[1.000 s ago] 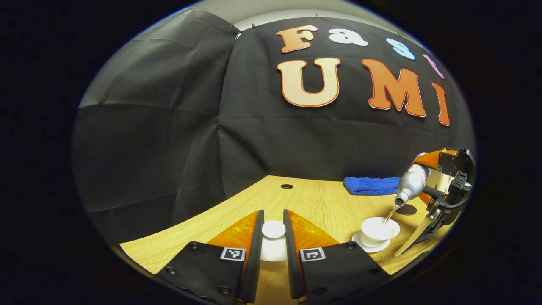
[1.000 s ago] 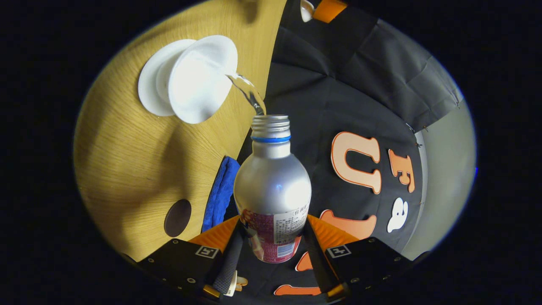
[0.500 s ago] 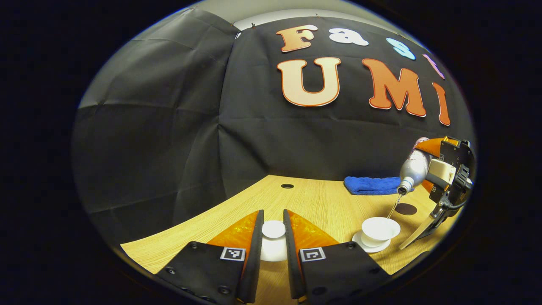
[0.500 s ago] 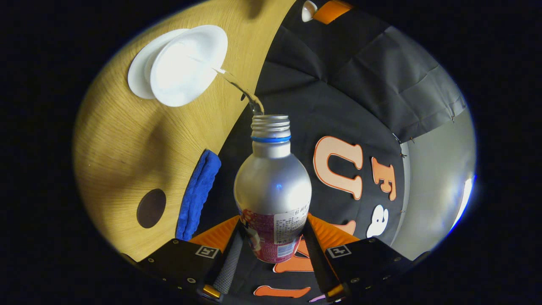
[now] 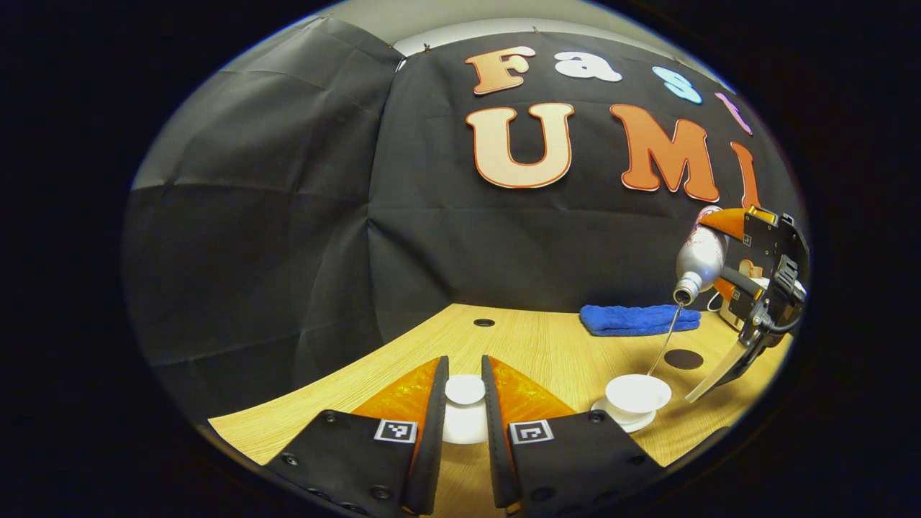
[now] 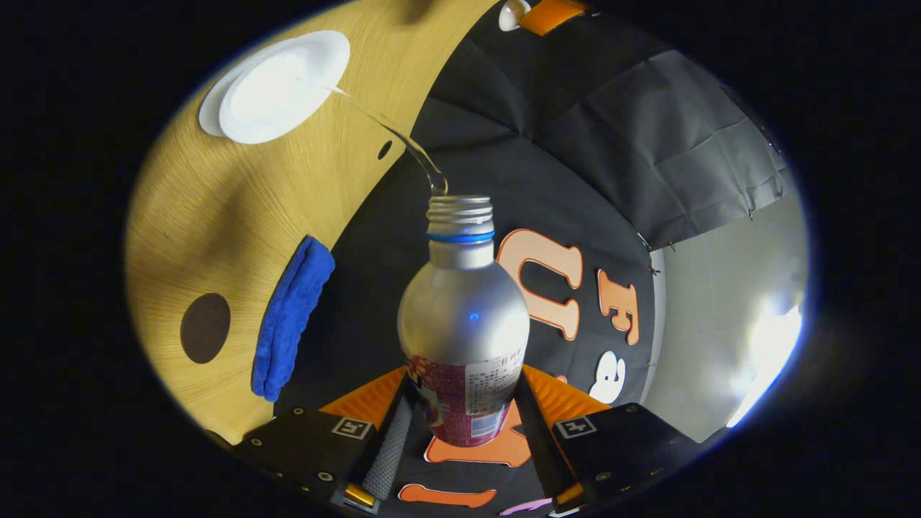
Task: Open the teacup lid with one hand, grasp the water bottle and pour water into the teacup with the other hand; after pouring, place the water bottle on the coaster and then close the teacup lid.
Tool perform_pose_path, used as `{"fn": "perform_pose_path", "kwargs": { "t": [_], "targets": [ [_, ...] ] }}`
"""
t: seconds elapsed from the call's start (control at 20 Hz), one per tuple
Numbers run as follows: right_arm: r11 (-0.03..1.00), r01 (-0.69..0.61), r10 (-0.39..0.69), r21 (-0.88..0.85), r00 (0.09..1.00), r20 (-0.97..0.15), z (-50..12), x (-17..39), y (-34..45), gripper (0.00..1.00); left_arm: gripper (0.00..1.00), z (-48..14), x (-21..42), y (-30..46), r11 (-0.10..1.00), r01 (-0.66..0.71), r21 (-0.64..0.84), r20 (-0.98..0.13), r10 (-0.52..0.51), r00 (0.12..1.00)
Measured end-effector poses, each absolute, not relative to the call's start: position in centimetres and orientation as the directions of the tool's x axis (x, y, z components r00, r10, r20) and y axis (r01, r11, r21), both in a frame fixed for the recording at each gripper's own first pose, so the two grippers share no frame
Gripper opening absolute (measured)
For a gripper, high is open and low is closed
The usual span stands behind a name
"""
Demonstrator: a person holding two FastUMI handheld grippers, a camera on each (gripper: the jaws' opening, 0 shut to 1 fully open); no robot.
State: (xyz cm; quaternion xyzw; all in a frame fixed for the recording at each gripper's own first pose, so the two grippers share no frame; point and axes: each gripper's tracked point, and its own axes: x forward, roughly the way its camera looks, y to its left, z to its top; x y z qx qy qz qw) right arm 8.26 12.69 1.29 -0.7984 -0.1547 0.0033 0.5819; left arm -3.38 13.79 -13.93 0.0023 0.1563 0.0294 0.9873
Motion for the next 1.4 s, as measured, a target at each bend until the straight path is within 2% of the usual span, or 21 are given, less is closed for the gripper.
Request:
{"fn": "perform_pose_path", "kwargs": {
  "t": [0.3, 0.4, 0.45, 0.95, 1.05, 1.15, 1.2, 1.3, 1.4],
  "targets": [
    [-0.301, 0.277, 0.287, -0.912, 0.939, 0.191, 2.3, 8.5, 13.2, 0.77, 0.33, -13.6, -3.4, 13.9, 0.998, -0.06, 0.012, -0.303, 0.061, 0.951],
    [-0.32, 0.272, 0.304, -0.908, 0.937, 0.173, 1.0, 8.0, 13.9, 0.77, 0.3, -13.7, -3.4, 13.8, 0.998, -0.058, 0.011, -0.305, 0.058, 0.951],
    [-0.329, 0.261, 0.304, -0.907, 0.939, 0.16, 0.3, 7.8, 14.0, 0.77, 0.33, -13.7, -3.4, 13.9, 0.998, -0.056, 0.011, -0.303, 0.056, 0.951],
    [-0.359, 0.217, 0.357, -0.908, 0.93, 0.081, -4.5, 6.8, 16.6, 0.77, 0.33, -13.0, -3.9, 14.0, 0.998, -0.045, 0.034, -0.288, 0.053, 0.956],
    [-0.332, 0.188, 0.353, -0.924, 0.933, 0.063, -5.1, 6.6, 16.6, 0.77, 0.3, -12.9, -4.0, 13.7, 0.998, -0.04, 0.041, -0.283, 0.05, 0.958],
    [-0.288, 0.15, 0.344, -0.946, 0.938, 0.044, -5.7, 6.4, 16.5, 0.77, 0.33, -12.7, -3.9, 13.0, 0.999, -0.03, 0.031, -0.277, 0.037, 0.96],
    [-0.261, 0.127, 0.338, -0.957, 0.941, 0.032, -6.0, 6.2, 16.5, 0.78, 0.3, -12.7, -3.8, 12.6, 1.0, -0.021, 0.02, -0.278, 0.026, 0.96],
    [-0.19, 0.073, 0.32, -0.979, 0.947, 0.009, -6.4, 6.1, 16.2, 0.75, 0.32, -12.8, -3.7, 12.1, 1.0, -0.013, 0.015, -0.278, 0.016, 0.96],
    [-0.108, 0.017, 0.302, -0.994, 0.953, -0.017, -6.7, 6.1, 15.6, 0.77, 0.32, -12.5, -3.5, 11.4, 1.0, -0.005, 0.01, -0.274, 0.007, 0.962]
  ]
}}
